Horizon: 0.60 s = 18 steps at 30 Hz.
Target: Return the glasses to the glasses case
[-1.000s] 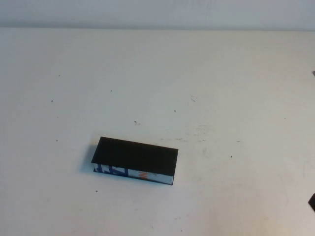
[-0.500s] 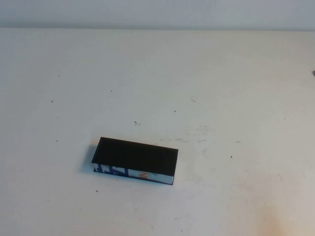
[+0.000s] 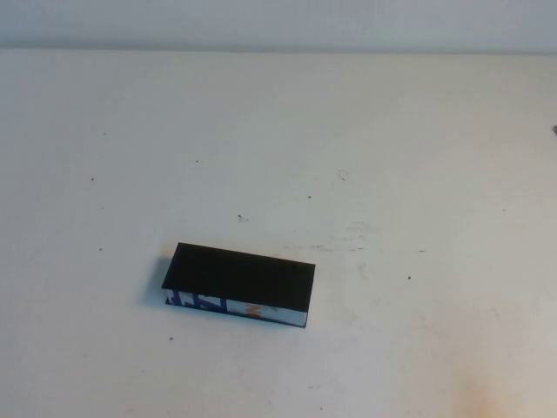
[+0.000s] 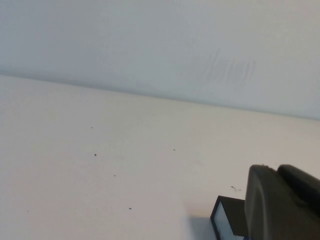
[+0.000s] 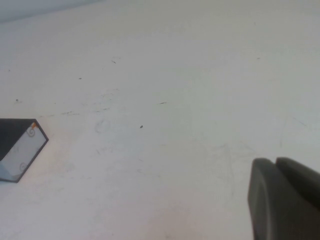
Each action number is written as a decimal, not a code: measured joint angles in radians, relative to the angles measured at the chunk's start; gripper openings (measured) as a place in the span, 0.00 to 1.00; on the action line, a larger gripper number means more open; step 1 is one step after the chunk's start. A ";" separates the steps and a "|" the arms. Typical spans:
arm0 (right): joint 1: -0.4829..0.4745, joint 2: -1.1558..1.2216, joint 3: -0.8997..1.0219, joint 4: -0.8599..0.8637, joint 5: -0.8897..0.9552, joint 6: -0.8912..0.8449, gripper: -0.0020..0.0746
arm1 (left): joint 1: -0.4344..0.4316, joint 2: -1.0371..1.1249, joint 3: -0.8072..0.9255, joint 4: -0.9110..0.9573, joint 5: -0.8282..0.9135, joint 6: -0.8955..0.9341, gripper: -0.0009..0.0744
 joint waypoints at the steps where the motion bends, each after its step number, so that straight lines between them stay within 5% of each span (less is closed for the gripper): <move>1: 0.000 0.000 0.000 0.000 0.000 0.000 0.01 | 0.000 0.000 0.000 0.000 0.000 0.000 0.01; 13: 0.000 -0.001 0.000 0.002 0.000 0.000 0.01 | 0.002 0.000 0.000 0.007 -0.071 0.059 0.01; 18: 0.000 -0.002 0.000 0.003 0.002 0.000 0.01 | 0.123 0.000 0.000 0.125 -0.042 0.086 0.01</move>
